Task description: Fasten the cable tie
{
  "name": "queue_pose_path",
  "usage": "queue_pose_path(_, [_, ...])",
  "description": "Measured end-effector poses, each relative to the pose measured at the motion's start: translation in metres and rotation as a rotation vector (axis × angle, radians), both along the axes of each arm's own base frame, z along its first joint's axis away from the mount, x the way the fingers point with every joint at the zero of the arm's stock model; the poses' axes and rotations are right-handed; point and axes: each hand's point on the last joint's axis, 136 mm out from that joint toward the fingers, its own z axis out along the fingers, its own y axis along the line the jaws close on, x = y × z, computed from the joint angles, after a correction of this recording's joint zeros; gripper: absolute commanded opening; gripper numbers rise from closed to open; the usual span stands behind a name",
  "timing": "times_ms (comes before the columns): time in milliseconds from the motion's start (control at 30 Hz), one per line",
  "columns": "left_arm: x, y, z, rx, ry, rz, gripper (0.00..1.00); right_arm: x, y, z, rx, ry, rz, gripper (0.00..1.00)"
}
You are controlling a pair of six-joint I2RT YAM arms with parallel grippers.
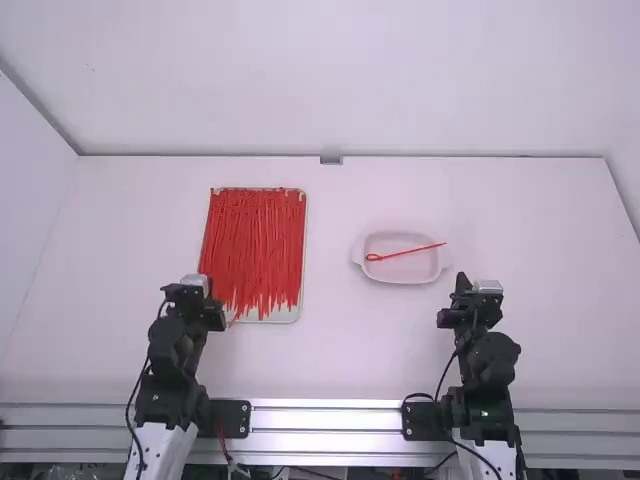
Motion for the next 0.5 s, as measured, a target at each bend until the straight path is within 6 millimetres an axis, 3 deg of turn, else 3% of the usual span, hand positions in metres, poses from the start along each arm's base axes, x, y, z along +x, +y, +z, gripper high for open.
queue_pose_path(500, [-0.003,0.000,0.034,0.000,-0.149,0.000,0.00,0.000,-0.001,0.000,-0.004,-0.001,-0.003,0.00])
